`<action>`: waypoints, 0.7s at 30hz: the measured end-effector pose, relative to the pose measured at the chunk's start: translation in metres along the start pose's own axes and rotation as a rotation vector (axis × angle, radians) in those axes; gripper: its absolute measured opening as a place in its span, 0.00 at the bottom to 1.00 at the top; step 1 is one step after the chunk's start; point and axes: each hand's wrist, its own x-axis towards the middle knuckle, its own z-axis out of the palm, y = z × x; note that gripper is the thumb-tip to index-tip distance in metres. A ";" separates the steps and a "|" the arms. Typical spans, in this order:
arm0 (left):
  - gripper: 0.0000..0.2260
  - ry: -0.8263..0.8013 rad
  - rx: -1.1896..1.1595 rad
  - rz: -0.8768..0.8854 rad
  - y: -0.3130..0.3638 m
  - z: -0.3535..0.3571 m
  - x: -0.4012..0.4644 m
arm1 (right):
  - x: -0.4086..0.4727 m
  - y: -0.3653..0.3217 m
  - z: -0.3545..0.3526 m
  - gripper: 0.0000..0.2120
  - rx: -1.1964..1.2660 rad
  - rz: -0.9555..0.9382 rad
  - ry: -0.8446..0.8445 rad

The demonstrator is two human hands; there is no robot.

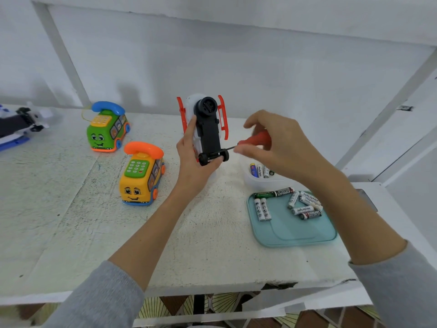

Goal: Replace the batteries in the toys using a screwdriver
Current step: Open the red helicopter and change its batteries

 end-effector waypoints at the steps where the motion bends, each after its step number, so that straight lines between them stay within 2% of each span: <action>1: 0.42 0.000 0.011 -0.005 -0.001 0.000 0.000 | 0.002 0.001 0.001 0.12 -0.094 0.041 -0.010; 3: 0.43 -0.002 0.002 0.004 -0.002 0.000 0.001 | 0.003 0.004 0.005 0.18 -0.311 0.027 0.041; 4: 0.43 -0.004 -0.008 0.006 -0.003 0.000 0.001 | 0.003 0.005 0.008 0.17 -0.343 -0.028 0.083; 8: 0.42 0.001 -0.043 -0.030 -0.003 -0.001 0.000 | 0.000 0.009 0.008 0.03 -0.031 -0.227 0.152; 10: 0.42 -0.014 -0.058 -0.004 -0.001 -0.001 0.001 | -0.001 0.005 0.007 0.05 0.042 -0.258 0.134; 13: 0.41 -0.029 -0.050 0.046 0.003 0.001 0.002 | 0.000 0.000 0.009 0.05 0.015 -0.235 0.120; 16: 0.41 -0.032 -0.060 0.003 0.004 0.000 0.001 | 0.002 -0.001 0.010 0.09 -0.040 -0.157 0.128; 21: 0.42 -0.040 -0.027 -0.033 -0.004 -0.005 0.001 | 0.002 -0.001 0.009 0.02 0.026 -0.158 0.101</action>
